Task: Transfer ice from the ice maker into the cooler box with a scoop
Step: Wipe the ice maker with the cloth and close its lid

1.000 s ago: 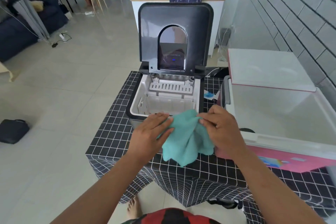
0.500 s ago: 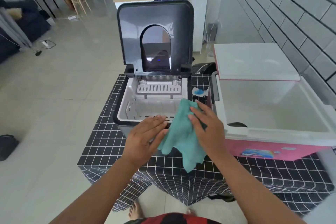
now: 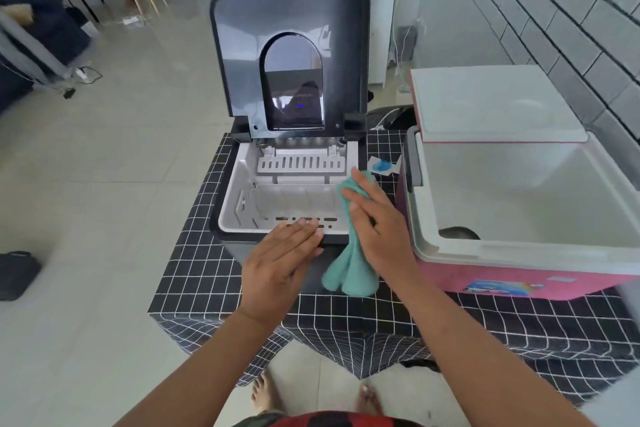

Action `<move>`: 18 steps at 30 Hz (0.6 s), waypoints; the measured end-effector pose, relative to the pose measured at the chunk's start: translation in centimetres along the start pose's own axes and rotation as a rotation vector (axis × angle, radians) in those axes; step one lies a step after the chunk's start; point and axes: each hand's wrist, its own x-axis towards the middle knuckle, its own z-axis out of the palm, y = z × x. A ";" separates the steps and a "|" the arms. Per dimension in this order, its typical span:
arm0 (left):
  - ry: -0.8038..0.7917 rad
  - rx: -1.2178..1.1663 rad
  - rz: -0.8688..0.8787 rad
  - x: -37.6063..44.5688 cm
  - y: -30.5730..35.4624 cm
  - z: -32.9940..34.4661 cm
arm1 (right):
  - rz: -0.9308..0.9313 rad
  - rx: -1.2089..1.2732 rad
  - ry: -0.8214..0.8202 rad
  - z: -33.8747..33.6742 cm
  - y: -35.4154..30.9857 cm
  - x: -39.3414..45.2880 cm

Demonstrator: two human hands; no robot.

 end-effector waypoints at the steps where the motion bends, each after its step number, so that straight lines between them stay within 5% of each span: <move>1: -0.002 0.001 -0.007 0.0 0.0 0.0 | 0.027 0.007 -0.018 -0.4 0.1 1.4; 5: 0.001 0.002 -0.050 0.1 0.4 0.0 | 0.085 0.039 -0.025 -1.1 0.0 4.6; 10: -0.017 -0.009 -0.057 0.2 0.7 -0.3 | 0.089 -0.082 0.163 -0.1 0.7 1.5; 18: -0.022 0.004 -0.059 0.3 0.9 -0.5 | 0.146 -0.224 0.010 -1.3 0.8 7.8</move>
